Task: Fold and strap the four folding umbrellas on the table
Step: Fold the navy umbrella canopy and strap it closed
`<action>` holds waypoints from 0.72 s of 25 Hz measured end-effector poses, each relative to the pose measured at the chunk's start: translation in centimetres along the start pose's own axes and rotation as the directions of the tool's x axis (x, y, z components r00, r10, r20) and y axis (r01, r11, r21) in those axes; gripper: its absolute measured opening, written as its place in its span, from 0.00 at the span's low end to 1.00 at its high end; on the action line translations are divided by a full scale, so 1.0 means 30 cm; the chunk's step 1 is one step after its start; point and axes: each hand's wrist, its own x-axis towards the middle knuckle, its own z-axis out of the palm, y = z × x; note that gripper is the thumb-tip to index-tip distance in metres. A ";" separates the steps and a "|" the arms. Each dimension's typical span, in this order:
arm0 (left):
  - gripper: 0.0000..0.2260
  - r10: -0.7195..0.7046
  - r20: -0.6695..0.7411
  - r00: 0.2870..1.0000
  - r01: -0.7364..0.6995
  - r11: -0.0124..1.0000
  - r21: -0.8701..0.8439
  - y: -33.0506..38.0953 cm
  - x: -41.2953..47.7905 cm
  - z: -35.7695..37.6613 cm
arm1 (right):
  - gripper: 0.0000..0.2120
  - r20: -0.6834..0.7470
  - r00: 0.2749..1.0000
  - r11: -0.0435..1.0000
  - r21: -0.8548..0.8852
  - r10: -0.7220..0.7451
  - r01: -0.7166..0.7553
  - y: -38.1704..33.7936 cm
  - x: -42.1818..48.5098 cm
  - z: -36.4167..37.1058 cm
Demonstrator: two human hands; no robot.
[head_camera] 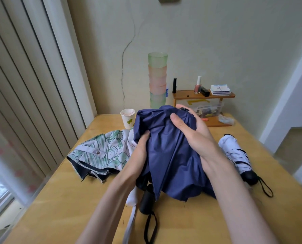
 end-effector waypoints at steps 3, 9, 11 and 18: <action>0.14 -0.029 -0.024 0.999 0.031 0.997 0.077 -0.006 0.009 -0.048 | 0.39 -0.014 1.000 1.000 -0.019 -0.006 0.006 0.013 0.012 -0.005; 0.23 0.215 -0.071 0.974 -0.199 0.963 0.184 0.014 0.010 -0.117 | 0.26 -0.160 0.986 0.998 -0.040 -0.050 0.044 0.037 0.025 0.008; 0.20 0.370 -0.191 0.909 -0.325 0.917 0.230 0.060 0.016 -0.201 | 0.22 -0.224 0.973 0.998 -0.016 -0.064 0.062 0.035 0.024 -0.003; 0.13 0.822 -0.107 0.559 -0.647 0.513 0.565 0.152 -0.082 -0.132 | 0.25 -0.363 0.923 0.991 -0.086 -0.127 0.103 0.015 0.029 -0.002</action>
